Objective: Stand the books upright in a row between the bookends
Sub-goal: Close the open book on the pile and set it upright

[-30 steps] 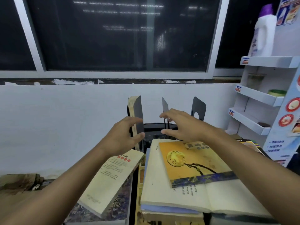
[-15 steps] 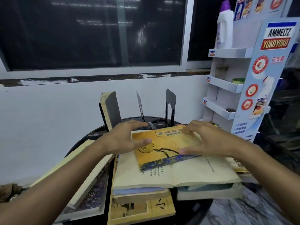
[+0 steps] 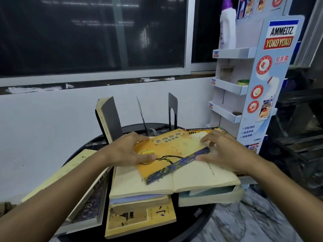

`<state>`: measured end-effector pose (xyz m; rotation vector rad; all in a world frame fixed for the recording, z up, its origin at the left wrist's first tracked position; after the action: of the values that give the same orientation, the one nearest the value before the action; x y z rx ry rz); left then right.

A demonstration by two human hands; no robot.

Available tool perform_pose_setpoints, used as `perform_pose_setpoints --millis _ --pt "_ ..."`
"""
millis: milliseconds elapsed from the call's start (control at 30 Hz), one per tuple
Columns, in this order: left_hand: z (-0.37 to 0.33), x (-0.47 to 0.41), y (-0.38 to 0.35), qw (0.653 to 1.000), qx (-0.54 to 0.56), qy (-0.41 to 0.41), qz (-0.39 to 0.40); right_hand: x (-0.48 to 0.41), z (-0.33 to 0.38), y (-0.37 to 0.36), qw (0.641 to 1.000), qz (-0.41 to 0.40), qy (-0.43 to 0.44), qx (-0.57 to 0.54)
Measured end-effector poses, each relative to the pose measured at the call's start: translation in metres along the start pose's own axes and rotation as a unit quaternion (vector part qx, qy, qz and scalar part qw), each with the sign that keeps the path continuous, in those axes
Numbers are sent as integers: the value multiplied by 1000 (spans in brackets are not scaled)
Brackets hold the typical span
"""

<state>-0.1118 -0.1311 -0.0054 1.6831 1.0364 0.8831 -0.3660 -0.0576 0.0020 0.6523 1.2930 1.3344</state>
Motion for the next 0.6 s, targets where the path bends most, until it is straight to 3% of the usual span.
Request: perform_pose_setpoints --millis 167,333,500,600 --pt "-1 14 -2 1000 9 16 0 -6 -6 4 998 -42 -31 18" --pt "0 16 -11 999 -5 36 7 -14 -11 -8 998 -4 -55 21" --pt "-6 14 -14 999 -5 44 8 -18 -10 -19 992 7 -98 -79" --pt "-4 10 -14 999 5 44 2 -19 -4 -20 991 24 -110 -77"
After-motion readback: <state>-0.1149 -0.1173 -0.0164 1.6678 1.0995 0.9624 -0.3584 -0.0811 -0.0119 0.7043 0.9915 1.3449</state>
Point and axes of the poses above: each hand's wrist, its own x-axis away from the middle knuckle, its own y-axis out of the back of the hand, z = x × y, the point moved 10 cm from there along -x, towards the middle knuckle, and after that the axes turned 11 degrees about y, right-handed, at the moved point
